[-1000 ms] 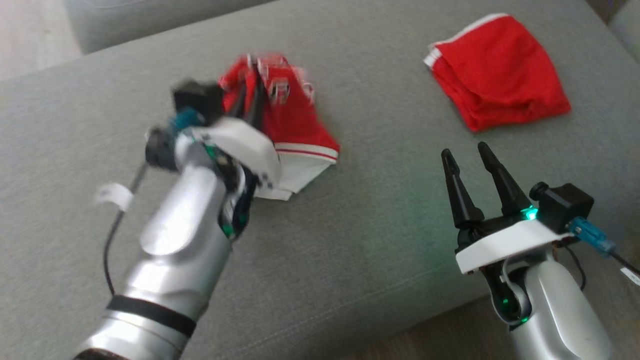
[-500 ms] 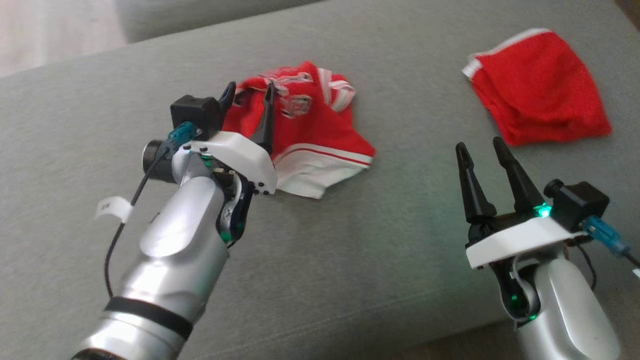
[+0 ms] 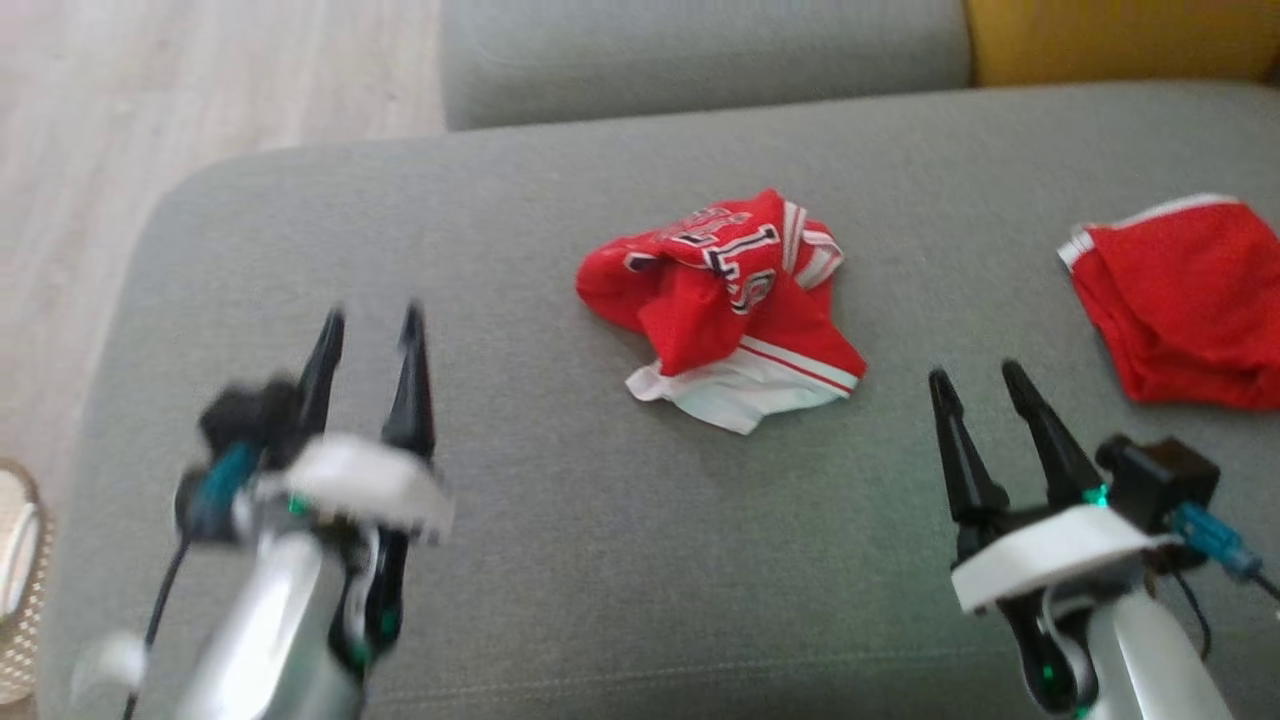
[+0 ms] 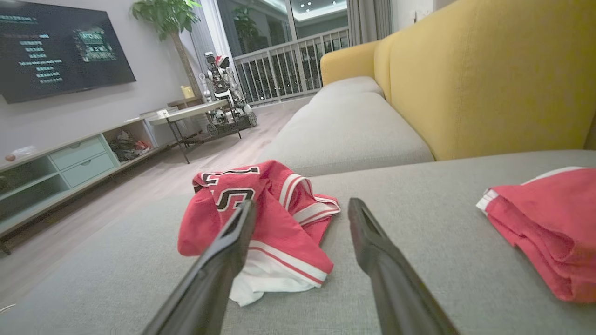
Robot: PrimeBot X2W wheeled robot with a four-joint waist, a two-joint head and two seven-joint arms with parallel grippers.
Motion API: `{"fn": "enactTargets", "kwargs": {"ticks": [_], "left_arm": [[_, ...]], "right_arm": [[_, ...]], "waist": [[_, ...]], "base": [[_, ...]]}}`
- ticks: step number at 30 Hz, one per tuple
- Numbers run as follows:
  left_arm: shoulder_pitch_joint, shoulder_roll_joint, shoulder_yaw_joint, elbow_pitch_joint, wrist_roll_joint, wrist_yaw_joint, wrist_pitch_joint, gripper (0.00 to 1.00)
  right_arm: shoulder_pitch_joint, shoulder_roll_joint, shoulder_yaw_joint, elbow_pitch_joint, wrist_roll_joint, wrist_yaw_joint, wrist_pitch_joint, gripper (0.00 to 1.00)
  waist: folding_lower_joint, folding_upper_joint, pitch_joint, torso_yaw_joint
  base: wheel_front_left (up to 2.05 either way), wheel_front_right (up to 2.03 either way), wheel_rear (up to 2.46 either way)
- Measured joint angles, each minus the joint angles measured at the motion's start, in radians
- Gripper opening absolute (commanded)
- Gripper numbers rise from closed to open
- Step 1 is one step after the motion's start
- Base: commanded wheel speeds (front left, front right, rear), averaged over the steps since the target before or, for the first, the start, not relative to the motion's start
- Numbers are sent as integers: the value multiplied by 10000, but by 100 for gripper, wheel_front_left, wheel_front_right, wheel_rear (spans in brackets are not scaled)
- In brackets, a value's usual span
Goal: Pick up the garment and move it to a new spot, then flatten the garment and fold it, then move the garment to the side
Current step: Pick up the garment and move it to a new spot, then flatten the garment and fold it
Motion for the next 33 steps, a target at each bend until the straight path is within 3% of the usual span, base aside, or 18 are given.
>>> {"fn": "enactTargets", "kwargs": {"ticks": [5, 10, 22, 33], "left_arm": [[2193, -128, 849, -1473, 224, 176, -12, 100], [3386, -683, 1384, -2161, 803, 48, -12, 100], [3546, -1225, 2006, -2280, 1659, -725, -12, 100], [3519, -1315, 1883, -2021, 1825, -895, -12, 100]], "right_arm": [[663, 52, -263, -19, 2, 0, 25, 100], [859, 90, -291, -27, 50, 0, 81, 100], [859, 90, -299, -23, 96, 0, 113, 100], [577, 92, -313, 401, -88, 0, 570, 100]], "waist": [[0, 0, -338, 387], [0, 0, -488, 541], [0, 0, -477, 575], [0, 0, 5, 764]], "base": [[0, 0, 0], [0, 0, 0], [0, 0, 0], [0, 0, 0]]}}
